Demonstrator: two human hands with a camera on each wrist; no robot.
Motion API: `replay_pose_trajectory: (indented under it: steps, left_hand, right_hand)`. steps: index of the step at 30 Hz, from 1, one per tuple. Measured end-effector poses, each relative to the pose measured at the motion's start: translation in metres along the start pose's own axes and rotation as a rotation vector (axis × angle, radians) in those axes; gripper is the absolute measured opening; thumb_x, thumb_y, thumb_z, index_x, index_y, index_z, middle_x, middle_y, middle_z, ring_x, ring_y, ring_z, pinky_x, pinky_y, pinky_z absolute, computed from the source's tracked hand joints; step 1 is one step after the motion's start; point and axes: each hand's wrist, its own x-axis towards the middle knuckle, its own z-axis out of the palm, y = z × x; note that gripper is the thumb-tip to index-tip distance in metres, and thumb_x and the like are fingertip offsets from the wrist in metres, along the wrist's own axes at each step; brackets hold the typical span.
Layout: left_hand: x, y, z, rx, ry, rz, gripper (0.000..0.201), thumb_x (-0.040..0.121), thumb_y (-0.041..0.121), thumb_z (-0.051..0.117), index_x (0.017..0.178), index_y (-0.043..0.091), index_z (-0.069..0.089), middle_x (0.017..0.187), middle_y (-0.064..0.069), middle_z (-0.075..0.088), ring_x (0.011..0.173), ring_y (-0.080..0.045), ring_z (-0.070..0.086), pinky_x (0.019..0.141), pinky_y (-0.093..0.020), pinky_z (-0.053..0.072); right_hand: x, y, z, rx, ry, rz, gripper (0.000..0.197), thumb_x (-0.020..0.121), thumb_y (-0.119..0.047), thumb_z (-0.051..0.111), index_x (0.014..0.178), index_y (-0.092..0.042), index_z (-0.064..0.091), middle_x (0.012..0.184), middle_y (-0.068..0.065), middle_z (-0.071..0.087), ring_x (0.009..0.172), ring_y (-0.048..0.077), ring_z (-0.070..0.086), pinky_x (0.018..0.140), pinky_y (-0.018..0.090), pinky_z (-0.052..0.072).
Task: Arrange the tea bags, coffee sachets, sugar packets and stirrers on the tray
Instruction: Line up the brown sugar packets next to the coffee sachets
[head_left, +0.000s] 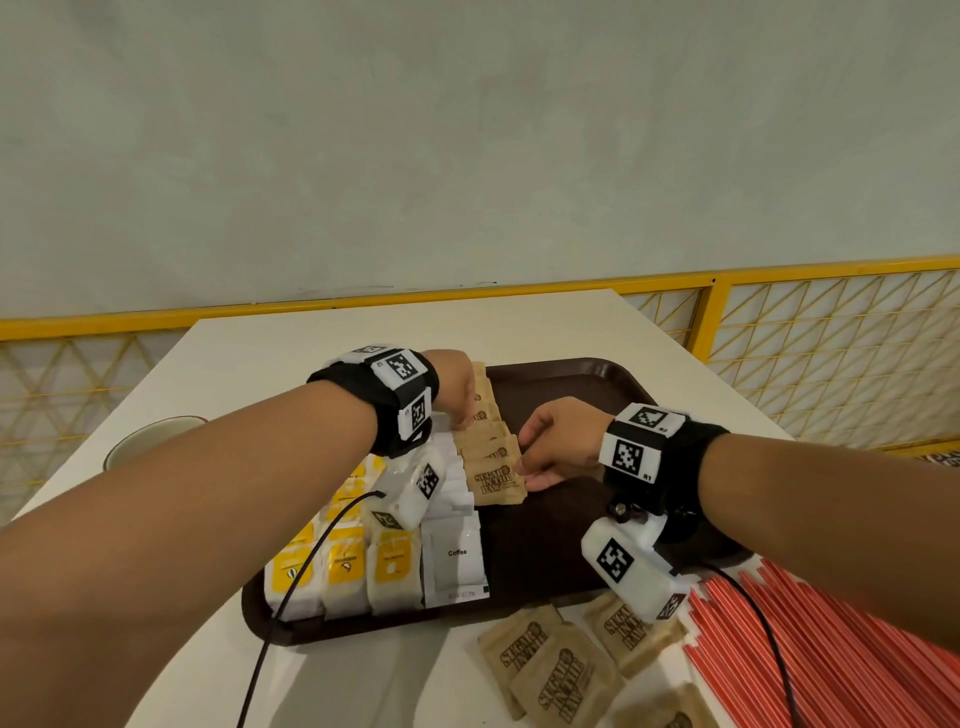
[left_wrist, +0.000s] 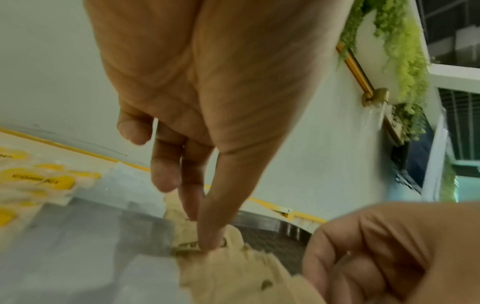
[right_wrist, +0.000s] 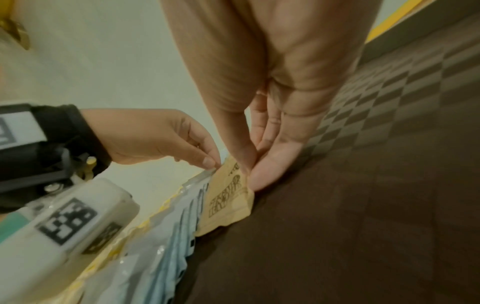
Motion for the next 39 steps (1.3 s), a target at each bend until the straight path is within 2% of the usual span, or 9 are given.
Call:
replay_pose_trajectory:
  steps: [3, 9, 12, 16, 20, 25, 30, 36, 39]
  left_hand:
    - [0.003, -0.004, -0.004, -0.004, 0.044, -0.020, 0.019, 0.083, 0.019, 0.070, 0.099, 0.008, 0.072, 0.107, -0.006, 0.070, 0.103, -0.021, 0.063, 0.085, -0.029, 0.048]
    - [0.011, 0.002, 0.002, 0.073, 0.004, -0.047, 0.017, 0.085, 0.018, 0.068, 0.098, 0.009, 0.070, 0.112, -0.007, 0.069, 0.099, -0.020, 0.062, 0.086, -0.028, 0.046]
    - [0.013, 0.004, 0.001, 0.103, -0.018, -0.068, 0.026, 0.085, 0.019, 0.068, 0.108, 0.008, 0.069, 0.113, -0.007, 0.068, 0.107, -0.021, 0.062, 0.090, -0.030, 0.047]
    - [0.015, 0.004, 0.000, 0.120, -0.022, -0.064, 0.029, 0.087, 0.019, 0.066, 0.113, 0.007, 0.067, 0.109, -0.005, 0.067, 0.096, -0.018, 0.059, 0.087, -0.027, 0.046]
    - [0.018, 0.005, 0.001, 0.122, -0.042, -0.073, 0.030, 0.087, 0.019, 0.065, 0.115, 0.006, 0.066, 0.117, -0.008, 0.066, 0.109, -0.022, 0.060, 0.092, -0.030, 0.046]
    - [0.021, 0.004, 0.004, 0.117, -0.034, -0.074, 0.027, 0.085, 0.018, 0.067, 0.109, 0.006, 0.067, 0.114, -0.009, 0.067, 0.107, -0.024, 0.062, 0.092, -0.032, 0.048]
    - [0.024, 0.004, 0.005, 0.133, -0.075, -0.056, 0.028, 0.086, 0.017, 0.066, 0.112, 0.006, 0.066, 0.116, -0.009, 0.066, 0.098, -0.020, 0.059, 0.090, -0.031, 0.047]
    - [0.028, 0.001, 0.007, 0.120, -0.077, -0.059, 0.031, 0.089, 0.017, 0.063, 0.116, 0.002, 0.065, 0.119, -0.008, 0.065, 0.111, -0.022, 0.060, 0.096, -0.031, 0.046]
    - [0.026, -0.002, 0.003, 0.098, -0.032, -0.054, 0.029, 0.088, 0.018, 0.065, 0.114, 0.005, 0.065, 0.101, 0.000, 0.063, 0.091, -0.016, 0.059, 0.084, -0.024, 0.047]
  right_hand:
    - [0.000, -0.001, 0.001, 0.008, -0.005, 0.003, 0.024, 0.078, 0.015, 0.066, 0.085, -0.004, 0.054, 0.086, 0.017, 0.068, 0.083, 0.029, 0.070, 0.075, 0.037, 0.059]
    - [0.001, -0.004, 0.004, 0.025, -0.011, 0.011, 0.021, 0.080, 0.018, 0.062, 0.082, -0.002, 0.055, 0.087, 0.019, 0.068, 0.078, 0.027, 0.070, 0.066, 0.033, 0.060]
    - [0.002, -0.004, 0.004, 0.039, -0.014, 0.020, 0.021, 0.080, 0.019, 0.060, 0.082, -0.002, 0.055, 0.087, 0.020, 0.067, 0.079, 0.029, 0.069, 0.068, 0.036, 0.060]
    - [0.002, -0.004, 0.003, 0.038, -0.019, 0.026, 0.022, 0.079, 0.019, 0.059, 0.082, -0.002, 0.055, 0.083, 0.018, 0.067, 0.077, 0.028, 0.069, 0.068, 0.036, 0.060]
    - [0.002, -0.004, 0.004, 0.041, -0.006, 0.020, 0.022, 0.079, 0.020, 0.059, 0.083, -0.002, 0.055, 0.083, 0.017, 0.066, 0.076, 0.027, 0.069, 0.065, 0.035, 0.060]
    - [0.002, -0.006, 0.004, 0.008, -0.022, 0.029, 0.021, 0.079, 0.018, 0.061, 0.082, -0.003, 0.058, 0.086, 0.016, 0.068, 0.079, 0.025, 0.069, 0.068, 0.033, 0.060]
    - [0.000, -0.005, 0.004, 0.022, -0.024, 0.018, 0.021, 0.080, 0.019, 0.059, 0.079, -0.002, 0.058, 0.079, 0.013, 0.067, 0.074, 0.023, 0.069, 0.065, 0.031, 0.060]
    - [0.003, -0.005, 0.005, 0.024, 0.006, 0.014, 0.021, 0.079, 0.019, 0.059, 0.079, -0.002, 0.057, 0.079, 0.015, 0.066, 0.074, 0.024, 0.069, 0.063, 0.032, 0.060]
    - [0.007, -0.004, 0.005, 0.007, 0.044, 0.008, 0.022, 0.079, 0.019, 0.060, 0.078, -0.003, 0.057, 0.079, 0.015, 0.066, 0.076, 0.026, 0.069, 0.069, 0.036, 0.060]
